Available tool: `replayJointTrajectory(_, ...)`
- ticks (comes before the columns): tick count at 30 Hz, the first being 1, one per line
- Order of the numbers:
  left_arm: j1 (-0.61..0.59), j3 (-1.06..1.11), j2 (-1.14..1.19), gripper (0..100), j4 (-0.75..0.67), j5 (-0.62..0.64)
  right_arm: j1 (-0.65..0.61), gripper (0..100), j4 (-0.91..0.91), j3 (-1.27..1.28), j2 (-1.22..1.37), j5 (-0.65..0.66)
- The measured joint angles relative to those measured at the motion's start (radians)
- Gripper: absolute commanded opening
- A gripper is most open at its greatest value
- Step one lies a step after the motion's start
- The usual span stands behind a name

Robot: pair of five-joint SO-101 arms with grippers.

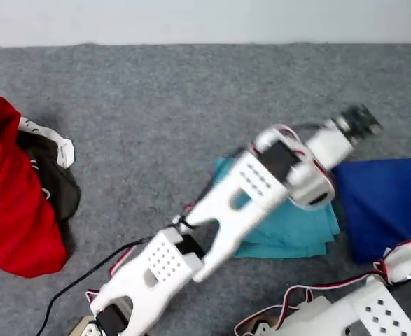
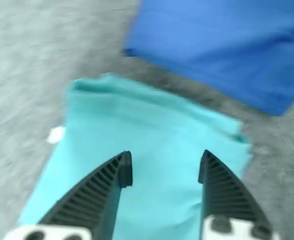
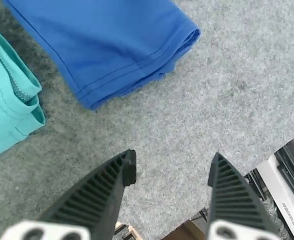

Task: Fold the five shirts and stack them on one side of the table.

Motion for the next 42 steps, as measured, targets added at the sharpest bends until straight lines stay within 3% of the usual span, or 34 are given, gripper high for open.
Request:
replayJointTrajectory(5,-0.166,0.002,0.0,22,0.012,0.0,0.0,24.8,0.0,0.0,0.0,0.0)
replayJointTrajectory(8,-0.198,0.107,-0.002,22,0.012,0.0,0.0,24.8,0.0,0.0,0.0,0.0)
replayJointTrajectory(12,-0.186,0.388,-0.08,22,0.012,0.003,0.0,24.8,0.0,0.0,0.0,0.0)
replayJointTrajectory(19,-0.15,0.968,-0.476,22,0.011,0.003,0.0,24.8,0.0,0.0,0.068,0.0)
replayJointTrajectory(23,-0.15,1.177,-0.578,22,-0.006,0.003,-0.006,24.8,0.0,0.0,0.109,0.0)
replayJointTrajectory(29,-0.149,1.25,-0.571,22,-0.031,-0.002,-0.077,24.8,0.0,0.002,0.12,0.0)
replayJointTrajectory(34,-0.146,1.274,-0.473,15,-0.066,-0.031,-0.084,24.8,0.0,0.002,0.12,0.0)
replayJointTrajectory(42,-0.201,1.203,-0.571,14,0.009,-0.074,-0.084,24.8,0.0,0.002,0.12,0.0)
